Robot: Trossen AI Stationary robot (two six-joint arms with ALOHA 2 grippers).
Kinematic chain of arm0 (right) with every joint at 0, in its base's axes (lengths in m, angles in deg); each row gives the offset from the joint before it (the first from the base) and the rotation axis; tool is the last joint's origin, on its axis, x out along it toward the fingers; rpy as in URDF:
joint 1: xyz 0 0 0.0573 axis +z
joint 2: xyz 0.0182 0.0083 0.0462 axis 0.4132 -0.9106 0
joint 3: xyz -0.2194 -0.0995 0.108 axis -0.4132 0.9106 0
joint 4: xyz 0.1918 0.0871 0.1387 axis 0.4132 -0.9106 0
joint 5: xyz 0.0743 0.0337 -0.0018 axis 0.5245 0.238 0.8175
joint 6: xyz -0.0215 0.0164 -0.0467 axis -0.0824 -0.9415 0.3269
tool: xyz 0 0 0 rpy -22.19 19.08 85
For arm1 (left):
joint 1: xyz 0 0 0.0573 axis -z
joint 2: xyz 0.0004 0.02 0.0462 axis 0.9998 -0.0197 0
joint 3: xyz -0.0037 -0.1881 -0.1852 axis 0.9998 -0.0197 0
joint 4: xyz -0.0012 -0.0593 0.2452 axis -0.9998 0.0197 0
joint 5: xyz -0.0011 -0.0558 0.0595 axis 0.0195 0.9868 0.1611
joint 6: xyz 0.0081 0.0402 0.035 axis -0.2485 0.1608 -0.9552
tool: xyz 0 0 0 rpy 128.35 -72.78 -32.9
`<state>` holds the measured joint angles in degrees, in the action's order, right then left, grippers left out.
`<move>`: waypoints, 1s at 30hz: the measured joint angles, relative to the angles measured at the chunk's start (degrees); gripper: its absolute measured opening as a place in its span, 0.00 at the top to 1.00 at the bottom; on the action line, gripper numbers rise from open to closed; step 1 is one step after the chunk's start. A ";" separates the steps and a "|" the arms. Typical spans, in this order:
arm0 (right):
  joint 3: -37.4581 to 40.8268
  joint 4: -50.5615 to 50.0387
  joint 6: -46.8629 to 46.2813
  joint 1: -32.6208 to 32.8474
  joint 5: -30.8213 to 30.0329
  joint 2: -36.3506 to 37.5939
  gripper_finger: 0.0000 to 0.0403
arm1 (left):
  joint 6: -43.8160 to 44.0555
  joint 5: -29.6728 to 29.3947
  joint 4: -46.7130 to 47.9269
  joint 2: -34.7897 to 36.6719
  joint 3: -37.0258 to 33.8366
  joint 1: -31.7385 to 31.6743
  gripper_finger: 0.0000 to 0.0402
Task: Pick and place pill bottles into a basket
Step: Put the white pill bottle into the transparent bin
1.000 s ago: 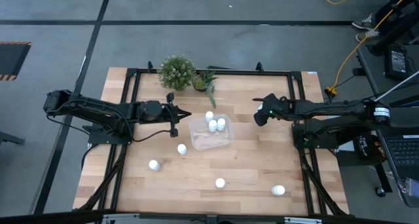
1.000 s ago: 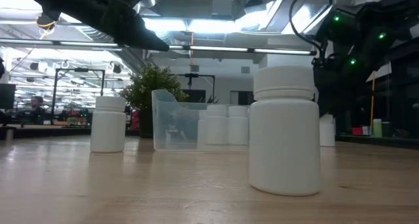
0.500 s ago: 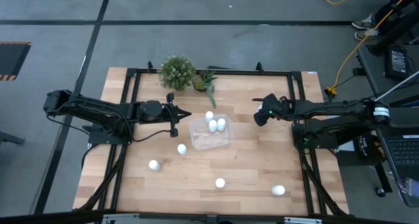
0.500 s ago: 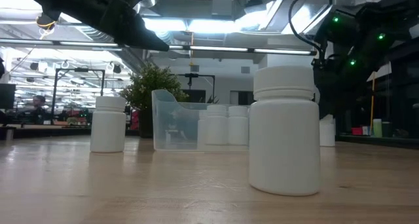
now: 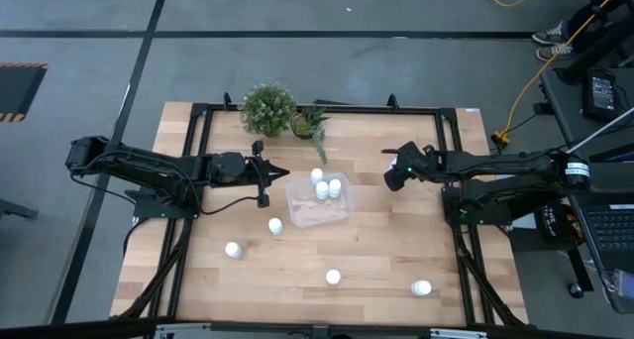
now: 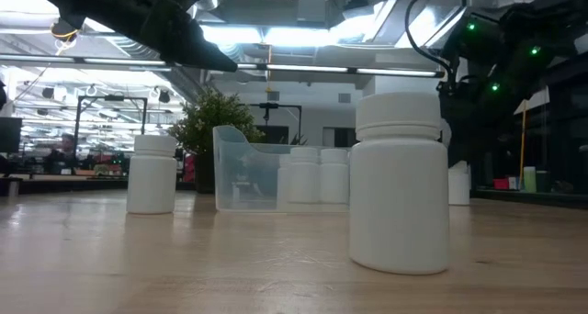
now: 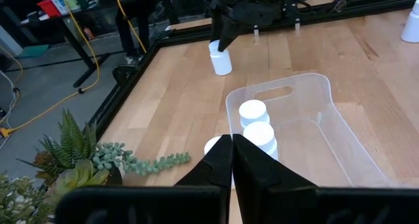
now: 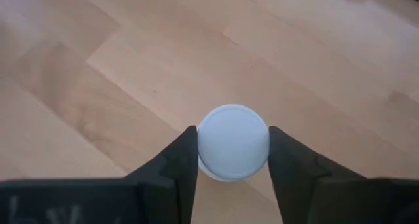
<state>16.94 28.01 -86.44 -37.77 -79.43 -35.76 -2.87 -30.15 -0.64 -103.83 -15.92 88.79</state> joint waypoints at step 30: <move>-7.96 23.40 30.52 0.00 25.98 -0.14 0.64 | 0.00 0.02 0.02 0.00 0.00 -0.01 0.98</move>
<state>8.98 51.40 -55.93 -37.77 -53.45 -35.90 -2.87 -30.13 -0.62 -103.83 -15.92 88.78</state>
